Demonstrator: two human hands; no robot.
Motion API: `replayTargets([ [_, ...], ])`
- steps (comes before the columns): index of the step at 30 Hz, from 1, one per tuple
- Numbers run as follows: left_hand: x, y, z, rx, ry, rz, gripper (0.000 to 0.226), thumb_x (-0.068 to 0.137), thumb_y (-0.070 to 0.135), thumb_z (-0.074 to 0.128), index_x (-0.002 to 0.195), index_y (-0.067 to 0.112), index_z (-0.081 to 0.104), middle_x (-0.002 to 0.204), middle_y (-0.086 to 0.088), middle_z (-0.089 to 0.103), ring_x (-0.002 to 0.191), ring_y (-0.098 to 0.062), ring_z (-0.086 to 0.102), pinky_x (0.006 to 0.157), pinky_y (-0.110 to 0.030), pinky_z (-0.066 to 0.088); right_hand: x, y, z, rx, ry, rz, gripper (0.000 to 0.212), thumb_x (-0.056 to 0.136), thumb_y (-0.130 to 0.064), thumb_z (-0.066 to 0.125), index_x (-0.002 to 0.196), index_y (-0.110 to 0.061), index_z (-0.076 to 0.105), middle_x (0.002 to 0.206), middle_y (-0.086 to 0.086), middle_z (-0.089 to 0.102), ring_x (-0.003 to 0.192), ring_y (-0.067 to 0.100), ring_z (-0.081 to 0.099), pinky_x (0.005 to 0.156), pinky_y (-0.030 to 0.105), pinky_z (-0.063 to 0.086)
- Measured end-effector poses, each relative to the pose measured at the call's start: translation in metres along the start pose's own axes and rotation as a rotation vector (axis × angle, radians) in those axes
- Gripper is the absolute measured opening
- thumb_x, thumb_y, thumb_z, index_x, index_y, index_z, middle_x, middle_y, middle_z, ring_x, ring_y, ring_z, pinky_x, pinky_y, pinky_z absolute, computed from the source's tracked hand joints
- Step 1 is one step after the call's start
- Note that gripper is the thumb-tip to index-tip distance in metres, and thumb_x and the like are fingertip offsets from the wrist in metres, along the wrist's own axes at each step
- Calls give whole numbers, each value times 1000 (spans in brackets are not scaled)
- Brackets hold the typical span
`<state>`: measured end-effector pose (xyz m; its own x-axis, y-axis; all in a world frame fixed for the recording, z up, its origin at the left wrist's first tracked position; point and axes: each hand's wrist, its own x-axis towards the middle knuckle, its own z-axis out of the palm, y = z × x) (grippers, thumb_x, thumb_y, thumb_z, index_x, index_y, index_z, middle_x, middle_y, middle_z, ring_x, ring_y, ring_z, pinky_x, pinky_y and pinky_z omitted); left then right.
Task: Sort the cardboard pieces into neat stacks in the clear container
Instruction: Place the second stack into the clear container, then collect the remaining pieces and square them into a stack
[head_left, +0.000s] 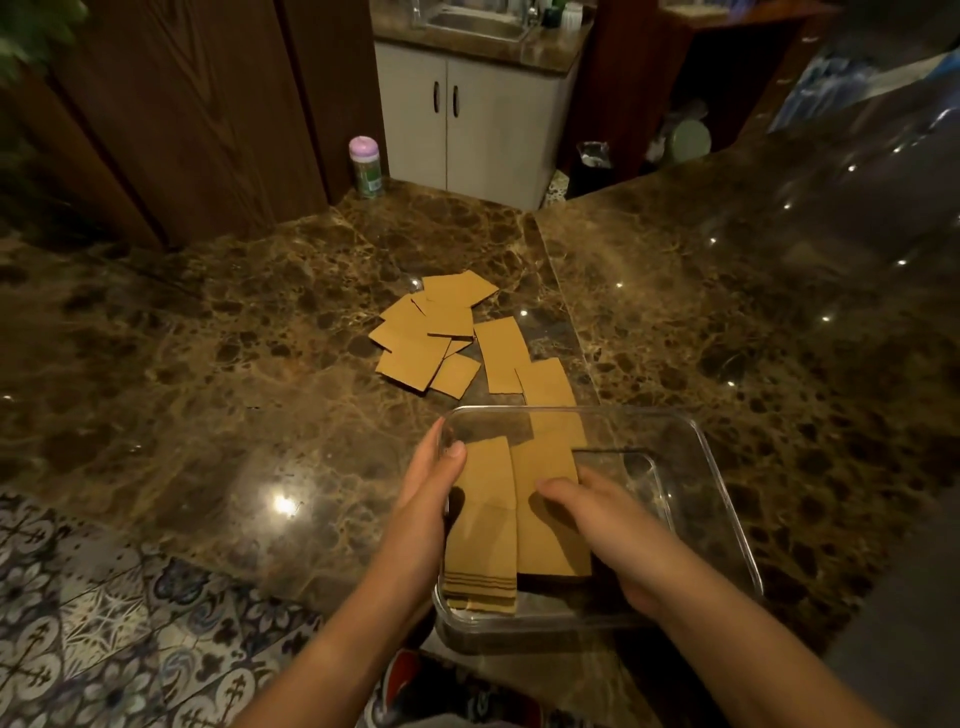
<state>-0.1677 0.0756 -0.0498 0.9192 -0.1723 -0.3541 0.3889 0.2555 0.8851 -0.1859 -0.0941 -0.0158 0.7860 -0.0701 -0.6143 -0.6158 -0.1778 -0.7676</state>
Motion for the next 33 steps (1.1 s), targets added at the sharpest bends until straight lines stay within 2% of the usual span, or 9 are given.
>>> replayTargets([
  [2,-1,1,-2,1,0,-16,70,76,57,63,142,39,49,133,7,64,113,-10,66,89,-33,56,2,5,-5,-195,20,-1,7,93,-52,54,95,-49,61,126,-11,56,125,19,46,103,44,41],
  [5,-2,3,-4,7,10,-55,81,68,61,65,144,40,46,142,5,56,122,-17,59,101,-44,50,2,10,-6,-480,25,13,26,92,-66,44,110,-51,55,130,-9,39,130,17,28,108,41,27],
  [10,-2,17,-11,23,39,-82,72,69,63,72,136,43,55,141,9,57,126,-17,56,106,-49,45,-1,-6,-20,-792,35,-28,87,79,-89,25,146,-35,41,145,2,38,132,22,44,108,41,40],
  [13,21,42,-21,260,88,118,58,80,58,66,135,43,54,137,20,55,122,4,53,98,-21,45,-2,-45,-49,-605,56,-146,88,59,-101,24,111,-41,63,109,-12,65,98,6,64,82,31,53],
  [15,48,61,-21,378,38,211,38,92,40,62,129,40,56,132,20,58,108,18,55,79,-3,45,13,-73,-69,-307,30,-207,67,68,-90,45,90,-32,71,75,-14,65,66,3,62,62,22,50],
  [17,86,72,-16,612,44,273,32,96,27,61,127,34,59,124,12,63,94,17,60,71,-1,44,45,-89,-82,-248,94,-223,49,82,-68,60,90,-21,71,70,-7,61,61,9,56,58,26,46],
  [22,164,84,-10,1325,276,110,53,92,43,59,135,14,51,135,-17,53,127,-37,45,104,-47,42,120,-102,-60,-702,115,70,67,82,-64,66,125,-15,53,111,4,59,94,21,58,63,32,48],
  [26,182,75,-16,1396,323,-45,63,80,50,69,127,14,48,133,-18,43,125,-40,39,95,-50,43,158,-104,-36,-1048,143,50,72,73,-73,66,114,-14,64,120,5,67,103,25,64,82,36,53],
  [33,191,73,-15,1171,313,-38,64,66,30,85,118,14,52,120,-12,63,109,-33,60,77,-35,47,192,-112,-13,-913,195,21,80,65,-55,85,123,-11,55,127,9,63,114,31,61,86,37,52],
])
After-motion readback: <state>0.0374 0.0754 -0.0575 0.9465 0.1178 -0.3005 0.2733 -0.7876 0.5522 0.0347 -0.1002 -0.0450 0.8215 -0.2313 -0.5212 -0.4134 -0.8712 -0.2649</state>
